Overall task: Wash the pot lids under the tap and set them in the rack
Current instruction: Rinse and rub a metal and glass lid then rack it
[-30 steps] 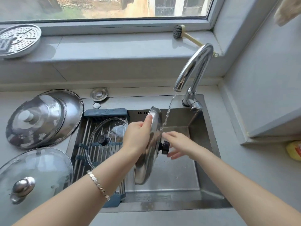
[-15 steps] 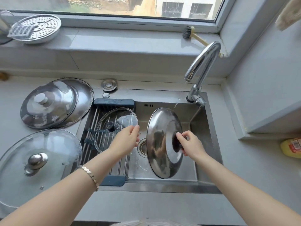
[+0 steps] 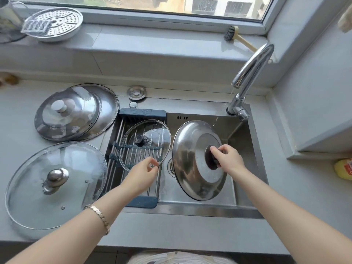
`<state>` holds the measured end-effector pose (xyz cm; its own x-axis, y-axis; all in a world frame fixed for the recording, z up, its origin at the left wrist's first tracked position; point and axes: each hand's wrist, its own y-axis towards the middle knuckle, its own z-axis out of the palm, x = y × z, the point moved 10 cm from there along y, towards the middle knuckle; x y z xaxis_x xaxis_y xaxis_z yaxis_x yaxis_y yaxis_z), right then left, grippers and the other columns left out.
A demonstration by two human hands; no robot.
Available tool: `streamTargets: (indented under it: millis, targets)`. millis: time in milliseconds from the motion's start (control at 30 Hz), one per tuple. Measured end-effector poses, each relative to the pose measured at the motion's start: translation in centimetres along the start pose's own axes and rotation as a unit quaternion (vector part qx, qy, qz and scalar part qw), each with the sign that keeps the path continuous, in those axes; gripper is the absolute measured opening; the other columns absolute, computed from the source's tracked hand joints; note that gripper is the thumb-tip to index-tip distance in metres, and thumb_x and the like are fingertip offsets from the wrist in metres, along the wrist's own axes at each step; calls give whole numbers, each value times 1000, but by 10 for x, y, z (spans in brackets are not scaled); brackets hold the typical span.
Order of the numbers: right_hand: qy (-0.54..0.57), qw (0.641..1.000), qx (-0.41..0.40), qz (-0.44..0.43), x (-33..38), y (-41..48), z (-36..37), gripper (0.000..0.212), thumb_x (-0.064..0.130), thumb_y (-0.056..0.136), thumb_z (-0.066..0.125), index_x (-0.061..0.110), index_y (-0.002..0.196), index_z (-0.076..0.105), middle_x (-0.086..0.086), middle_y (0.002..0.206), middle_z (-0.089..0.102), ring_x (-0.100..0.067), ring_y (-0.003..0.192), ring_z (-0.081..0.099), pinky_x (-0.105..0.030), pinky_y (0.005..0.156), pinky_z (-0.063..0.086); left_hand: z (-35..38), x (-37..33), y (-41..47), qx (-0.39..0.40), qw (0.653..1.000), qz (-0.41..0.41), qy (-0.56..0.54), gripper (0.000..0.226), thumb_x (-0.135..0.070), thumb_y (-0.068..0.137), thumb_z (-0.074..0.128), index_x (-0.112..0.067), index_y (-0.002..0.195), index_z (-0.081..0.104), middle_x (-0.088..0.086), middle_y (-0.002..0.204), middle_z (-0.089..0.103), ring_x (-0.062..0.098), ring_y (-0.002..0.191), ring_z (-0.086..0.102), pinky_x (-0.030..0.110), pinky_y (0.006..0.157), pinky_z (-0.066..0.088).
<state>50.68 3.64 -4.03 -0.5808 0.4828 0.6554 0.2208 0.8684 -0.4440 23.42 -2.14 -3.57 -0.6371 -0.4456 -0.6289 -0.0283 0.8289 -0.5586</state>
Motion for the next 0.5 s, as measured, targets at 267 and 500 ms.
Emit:
streamTargets:
  millis: [267, 500]
  targets:
    - [-170, 984, -34, -49, 45, -17, 22, 34, 52, 76, 58, 20, 84, 53, 1, 90, 64, -25, 92, 57, -30, 70, 40, -38, 41, -2, -33, 999, -21, -3, 15, -24, 97, 41, -22, 108, 52, -2, 98, 60, 13, 63, 53, 23, 54, 43]
    - [-312, 903, -25, -295, 163, -50, 100, 35, 55, 77, 57, 22, 89, 52, 7, 87, 60, -18, 83, 59, -27, 62, 36, -86, 96, -3, -90, 992, -66, -49, 10, -19, 93, 45, -23, 95, 55, 4, 91, 65, 21, 85, 61, 28, 66, 43]
